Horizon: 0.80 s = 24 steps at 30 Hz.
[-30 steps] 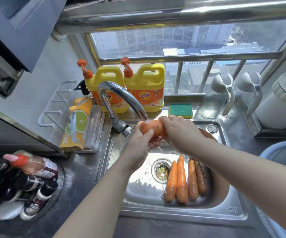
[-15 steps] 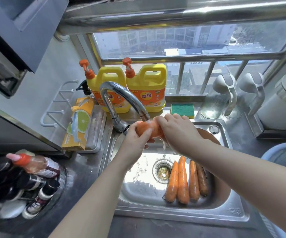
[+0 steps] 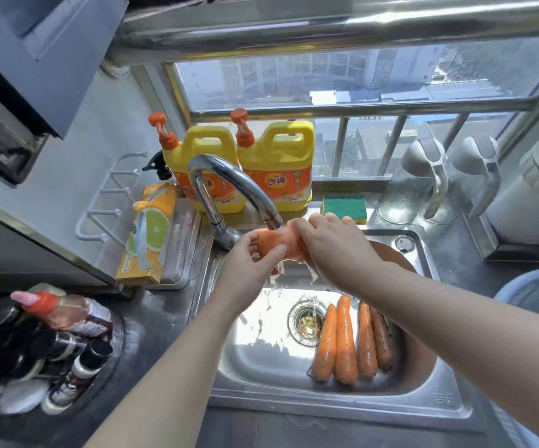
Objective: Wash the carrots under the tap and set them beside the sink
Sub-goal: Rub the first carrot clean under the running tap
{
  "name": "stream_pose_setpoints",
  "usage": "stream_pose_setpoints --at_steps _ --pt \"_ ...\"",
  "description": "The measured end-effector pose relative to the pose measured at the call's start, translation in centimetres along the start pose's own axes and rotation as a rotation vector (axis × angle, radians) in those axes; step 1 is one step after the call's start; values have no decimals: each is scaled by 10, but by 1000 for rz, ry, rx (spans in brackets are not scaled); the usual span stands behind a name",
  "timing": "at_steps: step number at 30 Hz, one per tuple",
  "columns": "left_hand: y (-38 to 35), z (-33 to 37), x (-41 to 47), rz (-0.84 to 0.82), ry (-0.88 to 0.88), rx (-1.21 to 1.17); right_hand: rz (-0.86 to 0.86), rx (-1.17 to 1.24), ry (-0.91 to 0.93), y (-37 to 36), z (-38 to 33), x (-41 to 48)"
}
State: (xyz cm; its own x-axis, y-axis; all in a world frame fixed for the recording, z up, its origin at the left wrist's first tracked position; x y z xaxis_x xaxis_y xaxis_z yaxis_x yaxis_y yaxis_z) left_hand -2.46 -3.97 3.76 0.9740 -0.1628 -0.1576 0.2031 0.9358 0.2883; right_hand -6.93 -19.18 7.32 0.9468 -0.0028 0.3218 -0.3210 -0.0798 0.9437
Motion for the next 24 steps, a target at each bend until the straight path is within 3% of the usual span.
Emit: stream_pose_setpoints --at_steps 4,8,13,20,24 --pt "-3 3 4 112 27 -69 4 -14 0 -1 -3 2" --pt "-3 2 1 21 16 -79 -21 -2 -20 1 3 2" --pt "-4 9 -1 116 59 -141 -4 -20 -4 0 -3 2" --pt "-4 6 -2 -10 52 -154 -27 -1 -37 2 1 2" --pt "-6 7 0 42 84 -174 -23 -22 -42 1 1 1"
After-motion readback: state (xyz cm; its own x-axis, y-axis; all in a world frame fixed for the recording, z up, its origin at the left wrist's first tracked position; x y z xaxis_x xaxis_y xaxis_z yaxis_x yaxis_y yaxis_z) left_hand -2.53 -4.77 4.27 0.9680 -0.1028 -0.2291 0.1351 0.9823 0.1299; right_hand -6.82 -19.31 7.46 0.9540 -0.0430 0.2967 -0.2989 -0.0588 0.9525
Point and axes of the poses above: each hand's wrist, its own x-axis towards the middle knuckle, its own y-axis out of the back of the hand, z = x × y, the point moved 5 cm from there along x, towards the middle knuckle, and after that the axes turned 13 degrees about z, right-handed, at the moved point
